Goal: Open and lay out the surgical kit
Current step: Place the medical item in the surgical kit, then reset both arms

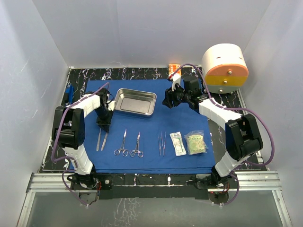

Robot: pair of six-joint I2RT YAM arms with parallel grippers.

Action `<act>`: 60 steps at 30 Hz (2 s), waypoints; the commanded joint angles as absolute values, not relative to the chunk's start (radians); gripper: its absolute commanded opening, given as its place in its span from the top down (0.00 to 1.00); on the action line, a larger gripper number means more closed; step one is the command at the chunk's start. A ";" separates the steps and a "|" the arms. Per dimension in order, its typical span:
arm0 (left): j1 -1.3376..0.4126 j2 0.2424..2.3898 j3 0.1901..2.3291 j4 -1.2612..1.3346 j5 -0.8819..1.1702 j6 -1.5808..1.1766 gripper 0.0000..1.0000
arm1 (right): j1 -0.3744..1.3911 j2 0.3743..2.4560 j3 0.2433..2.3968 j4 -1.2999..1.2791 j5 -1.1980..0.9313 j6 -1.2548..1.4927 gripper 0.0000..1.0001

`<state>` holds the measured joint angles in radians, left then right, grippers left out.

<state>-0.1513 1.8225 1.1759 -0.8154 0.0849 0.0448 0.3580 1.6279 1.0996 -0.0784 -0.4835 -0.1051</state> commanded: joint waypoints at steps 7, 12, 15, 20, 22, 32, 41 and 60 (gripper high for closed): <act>-0.115 1.747 1.152 -0.840 0.058 0.009 1.00 | 0.353 1.622 1.136 -0.054 -0.505 -0.117 0.56; -0.105 1.743 1.149 -0.832 0.058 0.006 1.00 | 0.353 1.623 1.136 -0.054 -0.510 -0.117 0.56; -0.103 1.753 1.160 -0.833 0.067 0.002 1.00 | 0.352 1.624 1.135 -0.054 -0.509 -0.117 0.56; -0.100 1.763 1.163 -0.829 0.076 -0.004 0.99 | 0.352 1.620 1.132 -0.054 -0.507 -0.118 0.56; -0.100 1.767 1.163 -0.828 0.077 -0.006 0.98 | 0.352 1.620 1.132 -0.054 -0.506 -0.118 0.56; -0.097 1.765 1.163 -0.826 0.074 -0.011 0.90 | 0.352 1.613 1.132 -0.055 -0.509 -0.120 0.56; -0.095 1.713 1.271 -0.871 0.140 0.004 0.73 | 0.352 1.591 1.183 -0.142 -0.479 -0.169 0.53; -0.088 1.310 1.170 -0.243 -0.036 0.089 0.02 | 0.294 1.542 1.462 -0.509 -0.012 -0.137 0.02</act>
<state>-0.0982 1.4437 1.2270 -0.5209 0.0986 0.0353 0.3145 1.5826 1.3884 -0.4747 -0.1822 -0.1913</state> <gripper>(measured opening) 0.887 0.971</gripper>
